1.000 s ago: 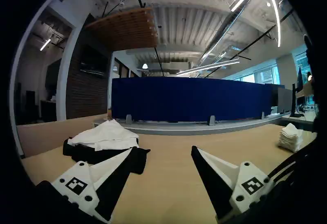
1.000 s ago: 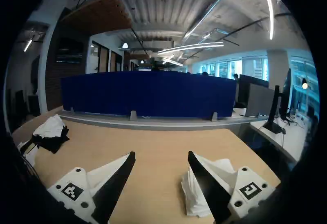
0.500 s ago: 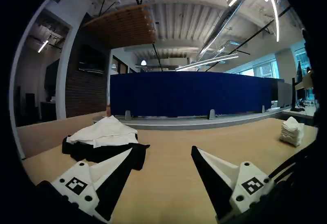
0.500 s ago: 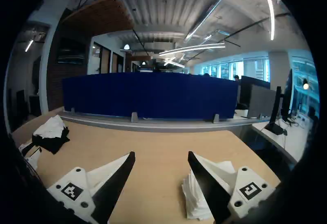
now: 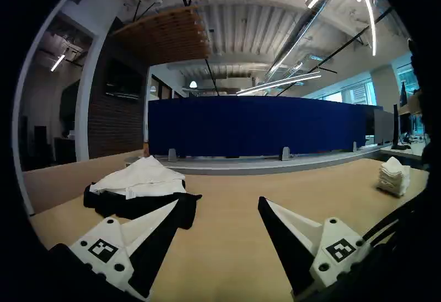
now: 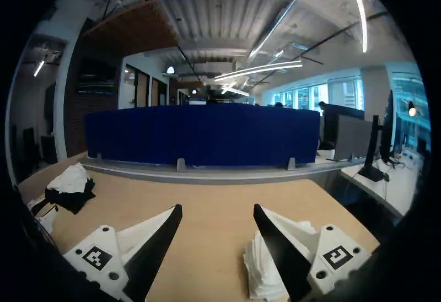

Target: Fold towel

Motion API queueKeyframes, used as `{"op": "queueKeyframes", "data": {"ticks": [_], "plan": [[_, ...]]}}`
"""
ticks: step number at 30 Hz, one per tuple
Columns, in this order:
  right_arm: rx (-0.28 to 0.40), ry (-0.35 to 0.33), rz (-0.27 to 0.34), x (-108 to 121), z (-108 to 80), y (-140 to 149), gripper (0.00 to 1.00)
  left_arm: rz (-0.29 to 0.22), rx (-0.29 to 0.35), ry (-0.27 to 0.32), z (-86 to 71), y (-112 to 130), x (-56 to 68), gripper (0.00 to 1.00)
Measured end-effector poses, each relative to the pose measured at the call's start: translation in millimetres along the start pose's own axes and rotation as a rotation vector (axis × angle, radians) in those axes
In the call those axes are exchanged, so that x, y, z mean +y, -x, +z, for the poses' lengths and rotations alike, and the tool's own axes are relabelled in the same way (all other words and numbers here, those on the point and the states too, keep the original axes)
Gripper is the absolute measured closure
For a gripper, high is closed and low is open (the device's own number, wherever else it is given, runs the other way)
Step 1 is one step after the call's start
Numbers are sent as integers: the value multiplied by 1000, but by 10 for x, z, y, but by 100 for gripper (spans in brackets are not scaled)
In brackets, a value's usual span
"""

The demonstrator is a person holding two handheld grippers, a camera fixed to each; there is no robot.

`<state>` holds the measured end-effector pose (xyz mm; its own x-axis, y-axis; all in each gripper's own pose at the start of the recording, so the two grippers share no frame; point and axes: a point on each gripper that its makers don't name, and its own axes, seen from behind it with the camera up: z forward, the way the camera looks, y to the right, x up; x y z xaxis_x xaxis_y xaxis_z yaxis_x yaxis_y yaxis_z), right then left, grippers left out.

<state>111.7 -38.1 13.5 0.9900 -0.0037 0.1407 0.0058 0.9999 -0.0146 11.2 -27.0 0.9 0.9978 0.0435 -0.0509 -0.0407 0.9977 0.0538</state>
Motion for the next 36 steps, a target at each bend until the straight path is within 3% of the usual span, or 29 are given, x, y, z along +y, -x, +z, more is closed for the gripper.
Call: {"op": "queueKeyframes", "data": {"ticks": [6,12,24,36], "plan": [[71,12,8,214,-51,-177,0,0,0,0,9,7,-4,1],[123,31,26,434,-98,-122,0,0,-1,0,24,6,-3,1],[151,28,47,571,-31,296,0,0,-1,0,27,11,5,1],[134,6,91,557,123,853,0,0,-1,0,23,10,10,1]]}}
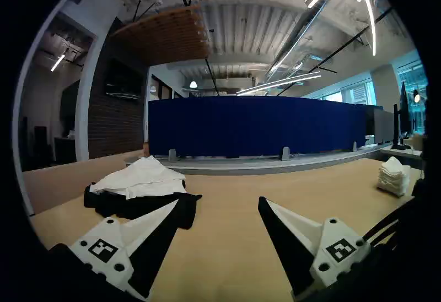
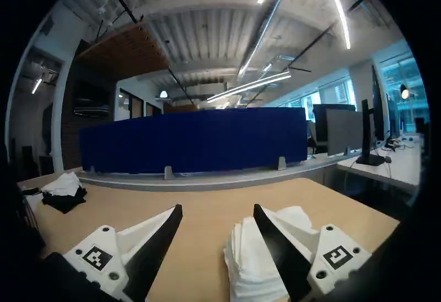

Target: Fold towel

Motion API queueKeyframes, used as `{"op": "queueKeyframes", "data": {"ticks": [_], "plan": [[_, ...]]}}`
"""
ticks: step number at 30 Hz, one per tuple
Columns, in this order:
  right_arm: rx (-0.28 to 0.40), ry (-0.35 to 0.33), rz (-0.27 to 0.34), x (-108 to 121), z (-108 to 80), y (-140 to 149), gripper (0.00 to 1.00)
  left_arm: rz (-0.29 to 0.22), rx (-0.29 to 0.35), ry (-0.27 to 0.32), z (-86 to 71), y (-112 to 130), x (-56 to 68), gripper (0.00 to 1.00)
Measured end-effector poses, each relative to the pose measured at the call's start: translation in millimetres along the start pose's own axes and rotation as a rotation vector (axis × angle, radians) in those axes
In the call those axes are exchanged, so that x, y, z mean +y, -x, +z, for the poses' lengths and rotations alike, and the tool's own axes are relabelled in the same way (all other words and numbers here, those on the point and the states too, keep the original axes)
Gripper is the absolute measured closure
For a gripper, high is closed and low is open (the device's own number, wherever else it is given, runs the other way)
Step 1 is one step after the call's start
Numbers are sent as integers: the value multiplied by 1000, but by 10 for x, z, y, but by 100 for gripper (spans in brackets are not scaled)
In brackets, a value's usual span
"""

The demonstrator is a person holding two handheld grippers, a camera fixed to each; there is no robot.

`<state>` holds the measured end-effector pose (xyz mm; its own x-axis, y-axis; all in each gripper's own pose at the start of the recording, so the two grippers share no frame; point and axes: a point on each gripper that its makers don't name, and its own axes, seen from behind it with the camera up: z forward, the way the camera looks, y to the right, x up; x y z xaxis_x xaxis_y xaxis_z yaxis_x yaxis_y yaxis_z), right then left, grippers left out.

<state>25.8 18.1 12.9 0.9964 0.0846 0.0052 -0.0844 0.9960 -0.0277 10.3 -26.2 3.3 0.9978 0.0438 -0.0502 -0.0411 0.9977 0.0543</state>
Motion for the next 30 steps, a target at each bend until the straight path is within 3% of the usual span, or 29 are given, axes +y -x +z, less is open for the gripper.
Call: {"op": "queueKeyframes", "data": {"ticks": [15,30], "plan": [[-20,0,15,39,5,321,0,0,0,0,-5,-1,-4,1],[-6,-11,-51,-52,-38,428,0,0,0,0,1,-3,-5,1]]}}
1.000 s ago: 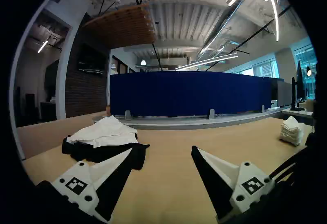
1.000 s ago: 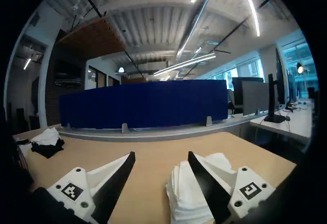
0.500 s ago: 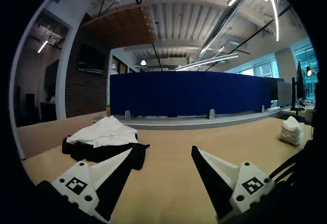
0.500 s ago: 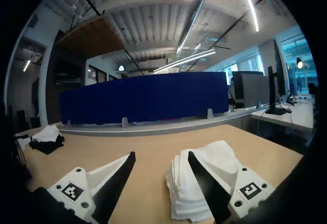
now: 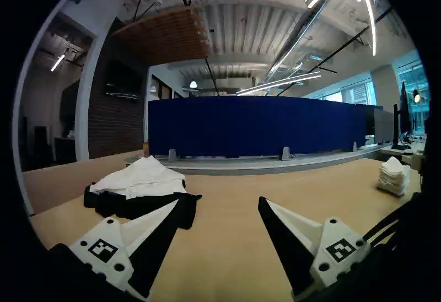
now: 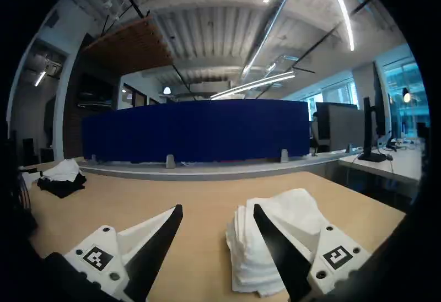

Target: Fold towel

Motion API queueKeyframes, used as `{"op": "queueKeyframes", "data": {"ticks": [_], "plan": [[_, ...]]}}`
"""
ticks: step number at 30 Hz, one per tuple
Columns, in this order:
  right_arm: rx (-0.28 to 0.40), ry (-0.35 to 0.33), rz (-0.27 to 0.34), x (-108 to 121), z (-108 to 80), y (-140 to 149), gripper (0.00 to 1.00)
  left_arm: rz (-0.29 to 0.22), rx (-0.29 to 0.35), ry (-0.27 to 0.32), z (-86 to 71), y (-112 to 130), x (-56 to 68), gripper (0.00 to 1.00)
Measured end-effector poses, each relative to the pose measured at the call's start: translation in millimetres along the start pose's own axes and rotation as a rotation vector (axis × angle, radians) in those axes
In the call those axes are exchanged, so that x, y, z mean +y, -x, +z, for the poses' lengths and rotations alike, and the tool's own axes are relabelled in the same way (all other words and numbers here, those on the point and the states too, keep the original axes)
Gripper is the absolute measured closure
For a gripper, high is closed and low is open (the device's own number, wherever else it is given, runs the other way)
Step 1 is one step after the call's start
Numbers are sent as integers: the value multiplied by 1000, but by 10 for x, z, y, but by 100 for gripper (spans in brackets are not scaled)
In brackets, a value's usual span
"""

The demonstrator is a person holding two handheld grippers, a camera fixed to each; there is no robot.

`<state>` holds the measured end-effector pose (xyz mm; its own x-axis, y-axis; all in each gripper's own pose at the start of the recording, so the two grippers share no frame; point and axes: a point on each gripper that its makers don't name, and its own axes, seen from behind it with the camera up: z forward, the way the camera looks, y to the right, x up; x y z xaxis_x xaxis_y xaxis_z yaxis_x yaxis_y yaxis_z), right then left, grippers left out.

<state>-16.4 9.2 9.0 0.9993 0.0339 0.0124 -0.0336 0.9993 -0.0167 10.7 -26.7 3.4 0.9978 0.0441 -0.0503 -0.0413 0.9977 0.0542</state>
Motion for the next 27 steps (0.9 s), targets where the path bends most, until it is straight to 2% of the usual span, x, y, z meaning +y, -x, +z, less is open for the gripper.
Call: {"op": "queueKeyframes", "data": {"ticks": [9,27], "plan": [[19,-6,-28,-61,-43,-22,0,0,0,0,2,3,-1,1],[20,1,-27,-43,-42,-8,0,0,0,0,2,7,2,1]]}}
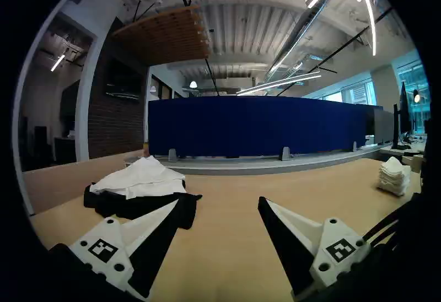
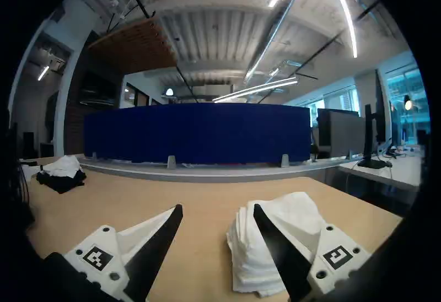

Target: Fold towel

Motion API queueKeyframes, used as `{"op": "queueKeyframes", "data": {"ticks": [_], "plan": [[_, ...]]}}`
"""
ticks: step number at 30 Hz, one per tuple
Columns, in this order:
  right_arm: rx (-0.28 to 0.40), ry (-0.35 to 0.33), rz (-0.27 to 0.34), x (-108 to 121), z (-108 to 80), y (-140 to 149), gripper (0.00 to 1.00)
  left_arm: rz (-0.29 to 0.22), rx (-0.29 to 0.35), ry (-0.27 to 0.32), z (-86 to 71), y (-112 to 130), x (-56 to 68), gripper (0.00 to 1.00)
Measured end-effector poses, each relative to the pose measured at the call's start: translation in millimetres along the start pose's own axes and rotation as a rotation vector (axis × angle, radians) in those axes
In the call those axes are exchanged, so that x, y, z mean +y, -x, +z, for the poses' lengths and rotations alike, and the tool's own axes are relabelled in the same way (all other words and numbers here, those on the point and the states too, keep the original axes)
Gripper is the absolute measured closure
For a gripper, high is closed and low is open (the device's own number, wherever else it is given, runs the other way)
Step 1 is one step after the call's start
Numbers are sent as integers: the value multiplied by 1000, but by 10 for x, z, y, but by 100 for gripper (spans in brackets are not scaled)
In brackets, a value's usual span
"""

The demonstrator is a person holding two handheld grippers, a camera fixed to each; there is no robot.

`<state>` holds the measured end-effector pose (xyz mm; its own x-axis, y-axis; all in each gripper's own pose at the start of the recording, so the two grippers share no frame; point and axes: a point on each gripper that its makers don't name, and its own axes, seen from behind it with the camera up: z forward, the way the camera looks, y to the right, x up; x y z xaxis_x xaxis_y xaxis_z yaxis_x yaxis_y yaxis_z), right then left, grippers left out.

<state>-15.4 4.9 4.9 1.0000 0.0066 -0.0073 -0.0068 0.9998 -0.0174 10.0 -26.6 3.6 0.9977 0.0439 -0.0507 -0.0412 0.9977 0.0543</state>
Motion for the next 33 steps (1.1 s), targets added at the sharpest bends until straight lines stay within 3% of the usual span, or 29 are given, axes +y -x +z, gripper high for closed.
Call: {"op": "queueKeyframes", "data": {"ticks": [33], "plan": [[0,0,0,-8,-6,-2,0,-4,0,-1,-4,21,1,1]]}}
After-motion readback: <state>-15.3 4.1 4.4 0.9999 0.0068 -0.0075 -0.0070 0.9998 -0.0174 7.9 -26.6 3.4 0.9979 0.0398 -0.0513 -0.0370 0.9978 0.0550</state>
